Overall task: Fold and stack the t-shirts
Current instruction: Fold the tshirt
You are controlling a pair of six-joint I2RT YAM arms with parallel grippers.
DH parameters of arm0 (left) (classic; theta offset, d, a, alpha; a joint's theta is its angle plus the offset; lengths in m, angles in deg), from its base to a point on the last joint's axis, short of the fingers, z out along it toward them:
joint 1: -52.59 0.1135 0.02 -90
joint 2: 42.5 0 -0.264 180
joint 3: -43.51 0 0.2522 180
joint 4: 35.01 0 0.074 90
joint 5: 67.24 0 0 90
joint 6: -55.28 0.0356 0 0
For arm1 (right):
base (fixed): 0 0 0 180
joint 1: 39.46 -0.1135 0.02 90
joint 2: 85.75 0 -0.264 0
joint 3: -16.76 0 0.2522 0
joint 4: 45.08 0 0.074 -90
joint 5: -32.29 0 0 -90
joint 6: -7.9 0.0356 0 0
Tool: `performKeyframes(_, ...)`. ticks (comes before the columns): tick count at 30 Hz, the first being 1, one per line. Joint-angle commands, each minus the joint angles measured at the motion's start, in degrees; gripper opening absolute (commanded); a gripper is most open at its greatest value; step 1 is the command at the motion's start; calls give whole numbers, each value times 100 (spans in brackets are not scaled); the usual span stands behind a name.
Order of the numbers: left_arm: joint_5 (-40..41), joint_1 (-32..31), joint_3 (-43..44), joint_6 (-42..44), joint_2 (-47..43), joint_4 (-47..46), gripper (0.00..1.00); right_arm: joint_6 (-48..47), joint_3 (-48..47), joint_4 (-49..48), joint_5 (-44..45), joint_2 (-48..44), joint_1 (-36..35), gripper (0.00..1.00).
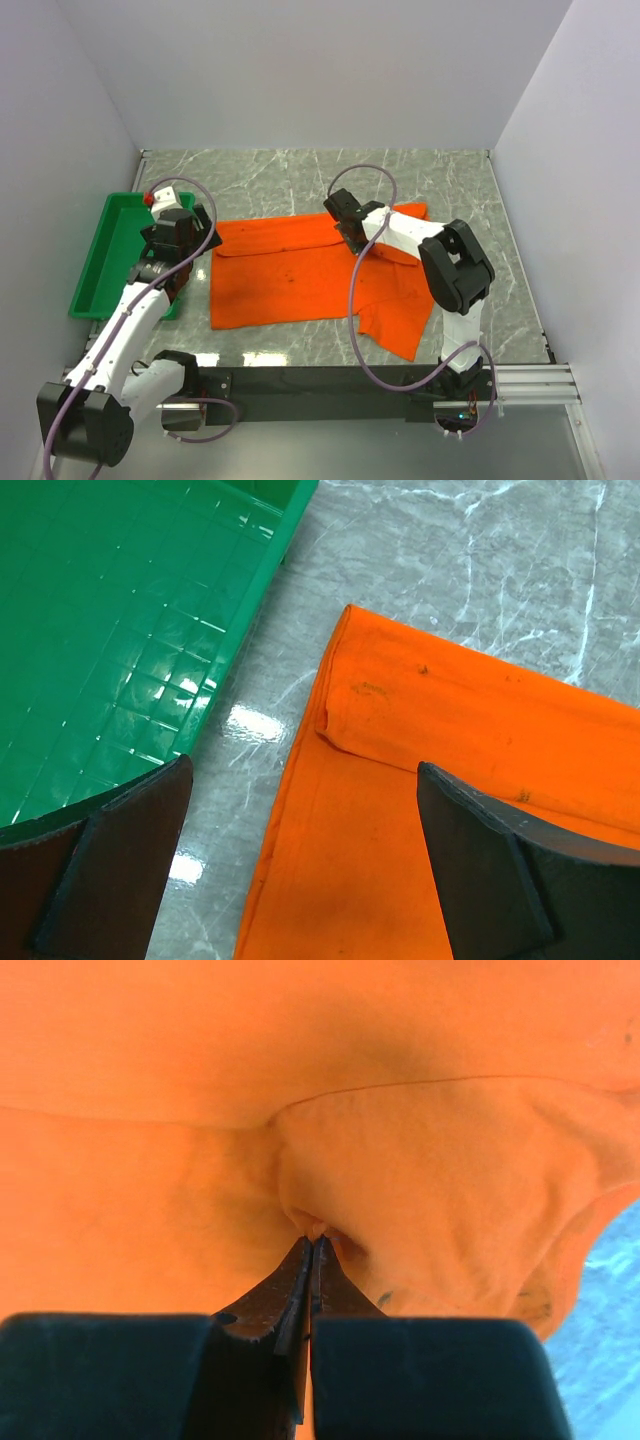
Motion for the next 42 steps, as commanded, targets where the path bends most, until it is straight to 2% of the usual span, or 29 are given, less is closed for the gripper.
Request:
performKeyframes(1,-53,-17,68,92,26,-78,99,203,-351,341,-414,-353,-24,0)
performKeyframes(7,-97,-17,59,100,52,-69,99,301,-597,780,-994,-204,-16,0)
performKeyframes(16,-185,-17,68,118,122,-87,99,301,-1107,1536,-1311,-63,-24,0)
performKeyframes(22,-238,-17,76,136,210,-69,99,344,-1248,1634,-1707,157,-24,20)
performKeyframes(26,-308,-17,59,153,237,-78,99,590,-1108,1406,-1813,-97,168,35)
performKeyframes(30,-378,-17,68,136,263,-87,99,1213,-739,827,-1952,-912,1037,46)
performKeyframes(31,-405,-17,68,144,263,-156,99,1519,-599,425,-2232,-1089,1561,48)
performKeyframes(35,-754,-17,331,-92,605,-148,99,2259,289,-711,-3147,-1767,2830,60)
performKeyframes(38,-967,-17,603,-312,1060,-209,99,2725,649,-1441,-3971,-1786,3698,63)
performKeyframes(42,-1221,-17,928,-532,1773,-332,97,3208,835,-2109,-4570,-1321,4202,61)
